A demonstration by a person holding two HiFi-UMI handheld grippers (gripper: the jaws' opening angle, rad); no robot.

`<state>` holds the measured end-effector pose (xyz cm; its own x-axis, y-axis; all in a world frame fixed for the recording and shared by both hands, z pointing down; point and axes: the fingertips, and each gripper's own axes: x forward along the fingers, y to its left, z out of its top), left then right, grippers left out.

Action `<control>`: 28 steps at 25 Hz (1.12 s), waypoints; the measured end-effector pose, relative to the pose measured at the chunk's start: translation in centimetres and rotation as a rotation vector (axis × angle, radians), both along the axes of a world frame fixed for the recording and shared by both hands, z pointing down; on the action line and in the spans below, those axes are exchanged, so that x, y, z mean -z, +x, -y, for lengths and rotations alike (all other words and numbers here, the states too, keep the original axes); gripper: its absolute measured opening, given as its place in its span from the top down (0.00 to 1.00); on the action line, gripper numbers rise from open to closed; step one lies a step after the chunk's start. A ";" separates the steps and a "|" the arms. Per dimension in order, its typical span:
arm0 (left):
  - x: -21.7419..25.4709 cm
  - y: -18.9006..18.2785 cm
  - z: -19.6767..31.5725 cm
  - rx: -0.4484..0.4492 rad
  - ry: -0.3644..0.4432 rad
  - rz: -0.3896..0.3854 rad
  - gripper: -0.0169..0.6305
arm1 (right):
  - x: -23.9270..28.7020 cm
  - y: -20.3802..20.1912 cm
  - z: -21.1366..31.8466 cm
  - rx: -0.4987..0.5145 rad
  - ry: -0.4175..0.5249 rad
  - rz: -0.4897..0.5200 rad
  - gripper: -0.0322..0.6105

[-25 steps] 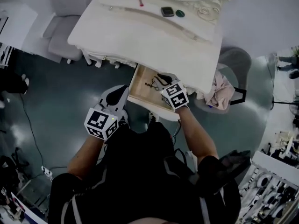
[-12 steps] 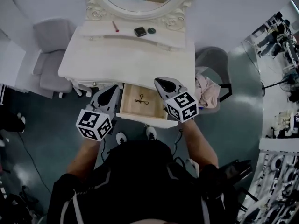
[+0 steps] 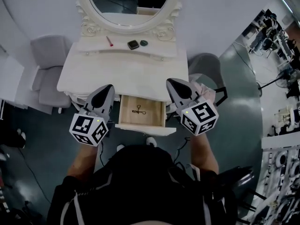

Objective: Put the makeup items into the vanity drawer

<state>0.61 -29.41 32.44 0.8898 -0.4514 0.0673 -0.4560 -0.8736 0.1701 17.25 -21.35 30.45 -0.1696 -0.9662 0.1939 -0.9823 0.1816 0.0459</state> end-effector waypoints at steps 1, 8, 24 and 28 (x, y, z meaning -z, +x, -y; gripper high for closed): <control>0.2 0.1 0.0 -0.001 0.007 0.000 0.97 | 0.5 0.3 -0.2 -0.015 0.010 -0.006 0.94; 1.5 0.8 -0.3 0.000 0.036 -0.017 0.97 | 2.9 3.0 -1.3 -0.115 0.064 -0.031 0.95; 2.1 2.2 -0.8 -0.009 0.073 -0.019 0.97 | 3.8 4.4 -2.1 -0.140 0.075 -0.045 0.95; 2.2 2.6 -1.0 -0.030 0.087 -0.012 0.97 | 3.8 4.5 -2.2 -0.150 0.082 -0.044 0.95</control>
<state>3.17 -28.36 30.27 0.9035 -0.4282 0.0186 -0.4278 -0.8985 0.0985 21.75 -19.14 26.60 -0.0157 -0.9929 0.1176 -0.9948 0.0273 0.0979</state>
